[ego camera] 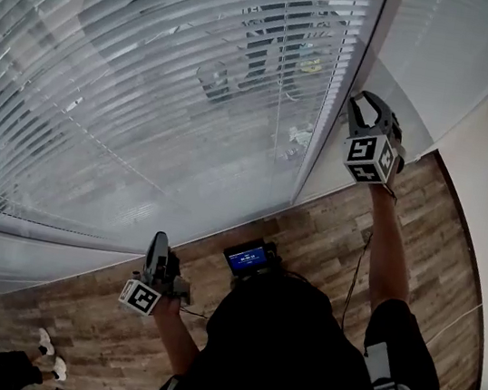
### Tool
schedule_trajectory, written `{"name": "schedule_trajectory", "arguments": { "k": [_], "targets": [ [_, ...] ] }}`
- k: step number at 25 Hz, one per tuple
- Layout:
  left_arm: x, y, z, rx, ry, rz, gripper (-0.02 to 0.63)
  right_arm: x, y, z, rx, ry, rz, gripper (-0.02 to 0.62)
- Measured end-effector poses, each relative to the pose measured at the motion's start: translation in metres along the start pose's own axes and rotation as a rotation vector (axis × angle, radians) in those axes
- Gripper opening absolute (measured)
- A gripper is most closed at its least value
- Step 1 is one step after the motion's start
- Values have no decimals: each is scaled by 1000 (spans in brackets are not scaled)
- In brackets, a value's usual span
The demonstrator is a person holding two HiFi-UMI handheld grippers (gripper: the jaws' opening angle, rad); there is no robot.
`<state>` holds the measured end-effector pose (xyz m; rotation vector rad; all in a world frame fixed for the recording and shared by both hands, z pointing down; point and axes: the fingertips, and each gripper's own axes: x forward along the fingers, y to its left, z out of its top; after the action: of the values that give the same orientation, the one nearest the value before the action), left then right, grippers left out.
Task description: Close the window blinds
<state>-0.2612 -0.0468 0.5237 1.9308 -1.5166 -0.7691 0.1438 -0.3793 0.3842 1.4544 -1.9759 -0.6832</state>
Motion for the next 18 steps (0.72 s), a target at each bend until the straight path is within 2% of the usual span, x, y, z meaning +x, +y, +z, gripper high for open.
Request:
{"name": "schedule_trajectory", "arguments": {
  "k": [2, 4, 6, 10, 12, 14, 18],
  "targets": [
    [-2, 3, 0, -1, -3, 5, 6, 2, 2, -4, 1, 7, 7, 127],
    [-3, 4, 0, -3, -6, 7, 6, 4, 3, -7, 82, 10, 36, 126],
    [-3, 3, 1, -5, -6, 7, 6, 6, 0, -10, 291, 6, 102, 124],
    [-1, -2, 3, -3, -4, -2, 6, 10, -8, -17, 889, -11, 297, 124],
    [0, -3, 4, -5, -2, -2, 6, 10, -12, -18, 1112, -27, 366, 124],
    [2, -2, 4, -10, -2, 4, 6, 10, -14, -17, 1260, -43, 408, 124],
    [3, -2, 3, -25, -5, -1, 6, 12, -15, -19, 1469, -70, 472, 124]
  ]
}}
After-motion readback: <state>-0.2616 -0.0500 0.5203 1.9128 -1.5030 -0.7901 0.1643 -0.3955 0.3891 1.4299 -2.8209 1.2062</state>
